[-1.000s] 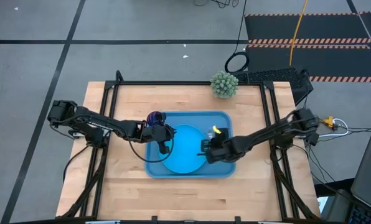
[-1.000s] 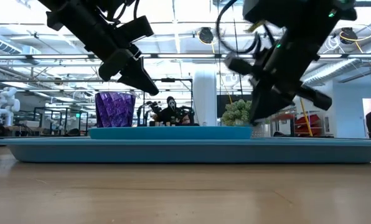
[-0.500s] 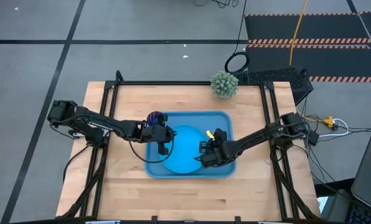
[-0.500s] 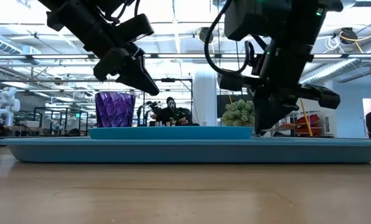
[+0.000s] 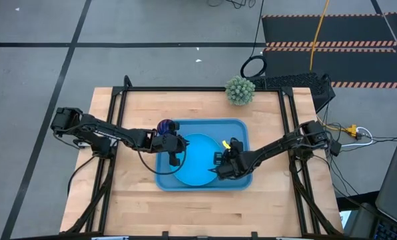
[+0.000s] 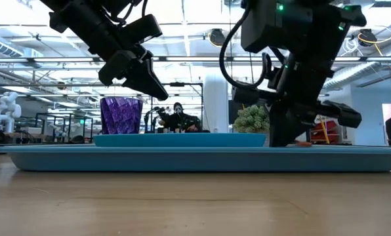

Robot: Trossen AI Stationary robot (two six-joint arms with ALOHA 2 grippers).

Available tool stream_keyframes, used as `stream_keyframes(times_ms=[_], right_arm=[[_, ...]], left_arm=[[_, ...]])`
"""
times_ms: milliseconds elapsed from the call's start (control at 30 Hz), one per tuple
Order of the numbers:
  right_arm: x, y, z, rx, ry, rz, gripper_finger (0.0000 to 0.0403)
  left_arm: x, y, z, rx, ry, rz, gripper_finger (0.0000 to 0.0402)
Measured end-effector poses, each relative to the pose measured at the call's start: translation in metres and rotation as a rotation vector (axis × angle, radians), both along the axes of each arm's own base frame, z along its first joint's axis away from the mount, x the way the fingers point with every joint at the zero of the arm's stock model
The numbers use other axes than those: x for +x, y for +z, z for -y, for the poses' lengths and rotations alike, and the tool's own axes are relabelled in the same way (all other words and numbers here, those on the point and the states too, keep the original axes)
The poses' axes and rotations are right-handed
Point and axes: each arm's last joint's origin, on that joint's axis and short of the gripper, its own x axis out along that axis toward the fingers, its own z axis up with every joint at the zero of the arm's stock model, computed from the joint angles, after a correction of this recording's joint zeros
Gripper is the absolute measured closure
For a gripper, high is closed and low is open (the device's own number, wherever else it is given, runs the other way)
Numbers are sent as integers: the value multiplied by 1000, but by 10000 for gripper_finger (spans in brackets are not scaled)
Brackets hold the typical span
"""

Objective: Pick and place plate/cup/fork/spoon on tray
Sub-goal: Adjust the orange fork

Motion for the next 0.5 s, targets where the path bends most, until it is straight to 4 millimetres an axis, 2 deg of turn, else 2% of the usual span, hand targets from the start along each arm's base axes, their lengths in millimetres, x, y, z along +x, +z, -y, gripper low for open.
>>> stream_keyframes(times_ms=[500], right_arm=[[-3,-4,1,10,-11,-7,361]], left_arm=[[0,0,0,1,0,-7,360]])
